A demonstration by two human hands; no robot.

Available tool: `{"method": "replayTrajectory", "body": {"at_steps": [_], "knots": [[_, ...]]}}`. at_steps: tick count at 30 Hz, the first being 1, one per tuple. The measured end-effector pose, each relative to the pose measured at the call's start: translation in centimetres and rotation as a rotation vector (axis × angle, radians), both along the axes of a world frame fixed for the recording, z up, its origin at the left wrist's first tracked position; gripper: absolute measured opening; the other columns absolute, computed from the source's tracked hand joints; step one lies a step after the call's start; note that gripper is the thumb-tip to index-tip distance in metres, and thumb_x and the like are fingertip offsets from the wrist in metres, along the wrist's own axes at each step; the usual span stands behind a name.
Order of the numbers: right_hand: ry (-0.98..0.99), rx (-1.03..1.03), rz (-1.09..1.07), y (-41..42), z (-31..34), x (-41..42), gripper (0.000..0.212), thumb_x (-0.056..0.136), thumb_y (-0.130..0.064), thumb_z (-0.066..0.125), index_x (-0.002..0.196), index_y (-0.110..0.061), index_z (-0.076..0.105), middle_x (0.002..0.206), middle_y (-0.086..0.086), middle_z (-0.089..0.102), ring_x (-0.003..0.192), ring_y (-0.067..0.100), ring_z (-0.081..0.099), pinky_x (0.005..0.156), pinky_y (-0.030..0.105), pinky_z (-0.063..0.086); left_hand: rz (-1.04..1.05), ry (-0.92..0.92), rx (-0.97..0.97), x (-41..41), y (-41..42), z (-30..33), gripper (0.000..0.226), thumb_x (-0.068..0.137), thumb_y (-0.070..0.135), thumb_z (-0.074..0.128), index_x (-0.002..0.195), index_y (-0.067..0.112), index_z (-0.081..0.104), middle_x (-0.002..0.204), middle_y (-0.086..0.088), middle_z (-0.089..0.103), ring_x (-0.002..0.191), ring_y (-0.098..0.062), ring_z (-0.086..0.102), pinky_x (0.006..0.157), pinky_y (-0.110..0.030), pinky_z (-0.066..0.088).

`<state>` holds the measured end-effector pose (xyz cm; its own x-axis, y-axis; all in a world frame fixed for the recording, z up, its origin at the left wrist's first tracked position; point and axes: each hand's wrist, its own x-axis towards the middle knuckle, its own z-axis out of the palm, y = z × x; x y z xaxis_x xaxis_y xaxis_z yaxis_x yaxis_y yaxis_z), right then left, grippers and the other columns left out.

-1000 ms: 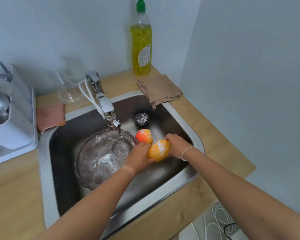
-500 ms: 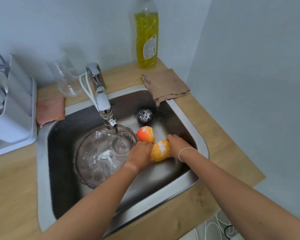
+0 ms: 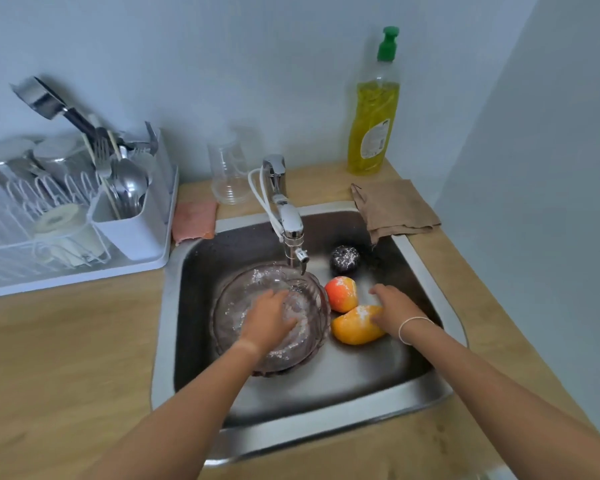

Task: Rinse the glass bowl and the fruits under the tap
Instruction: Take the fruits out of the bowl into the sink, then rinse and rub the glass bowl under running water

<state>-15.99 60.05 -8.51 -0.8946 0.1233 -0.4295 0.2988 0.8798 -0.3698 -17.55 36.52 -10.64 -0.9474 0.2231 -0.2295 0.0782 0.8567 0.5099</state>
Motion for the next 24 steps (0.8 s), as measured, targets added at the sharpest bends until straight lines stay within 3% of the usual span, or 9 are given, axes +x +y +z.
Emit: {"method": "replayTrajectory", "body": {"at_steps": [2,5,12,16,20,24], "knots": [[0.111,-0.083,0.114,-5.0,2.8,-2.2,0.051,0.084,-0.013,0.062,0.131,-0.016,0.044,0.137,0.009,0.046,0.123,0.026,0.048,0.100,0.034,0.041,0.254,0.071,-0.002,1.2,-5.9,1.8,0.059,0.086,0.028,0.062,0.139,0.014,0.039,0.140,-0.008,0.043,0.131,-0.026,0.037,0.110,-0.036,0.031],[0.204,-0.194,0.087,-6.1,4.4,-3.8,0.048,0.085,-0.013,0.062,0.130,-0.016,0.047,0.134,0.008,0.051,0.121,0.024,0.050,0.101,0.034,0.042,0.370,0.058,-0.068,0.7,-8.1,1.4,0.055,0.088,0.025,0.058,0.137,0.012,0.039,0.140,-0.013,0.041,0.128,-0.033,0.039,0.106,-0.041,0.035],[0.426,-0.386,0.085,-9.1,8.5,-8.2,0.038,0.086,-0.015,0.060,0.124,-0.014,0.054,0.123,0.008,0.059,0.093,0.016,0.055,0.085,0.026,0.042,0.502,-0.087,-0.115,0.7,-9.5,-0.2,0.056,0.091,0.011,0.046,0.143,0.008,0.026,0.137,-0.023,0.038,0.123,-0.043,0.042,0.102,-0.046,0.038],[0.511,-0.502,0.092,-11.0,10.5,-10.8,0.034,0.089,-0.016,0.055,0.123,-0.015,0.056,0.123,0.006,0.060,0.095,0.013,0.053,0.091,0.031,0.048,0.538,-0.115,-0.101,0.3,-9.5,-1.1,0.060,0.090,0.005,0.041,0.145,0.002,0.018,0.130,-0.026,0.048,0.119,-0.040,0.049,0.099,-0.044,0.043],[0.579,-0.441,0.154,-12.2,11.8,-13.2,0.037,0.091,-0.016,0.050,0.128,-0.016,0.053,0.126,0.003,0.058,0.097,0.012,0.052,0.090,0.027,0.045,0.555,-0.134,-0.114,0.2,-9.6,-1.4,0.056,0.089,0.002,0.042,0.142,-0.003,0.023,0.129,-0.027,0.050,0.119,-0.040,0.051,0.098,-0.042,0.043],[0.595,-0.282,0.225,-12.7,11.9,-15.8,0.041,0.088,-0.016,0.052,0.129,-0.019,0.052,0.131,0.007,0.057,0.112,0.026,0.056,0.098,0.036,0.044,0.567,-0.164,-0.072,0.2,-9.3,-1.1,0.042,0.087,0.000,0.045,0.129,-0.007,0.040,0.126,-0.028,0.050,0.117,-0.040,0.051,0.097,-0.038,0.042]]}}
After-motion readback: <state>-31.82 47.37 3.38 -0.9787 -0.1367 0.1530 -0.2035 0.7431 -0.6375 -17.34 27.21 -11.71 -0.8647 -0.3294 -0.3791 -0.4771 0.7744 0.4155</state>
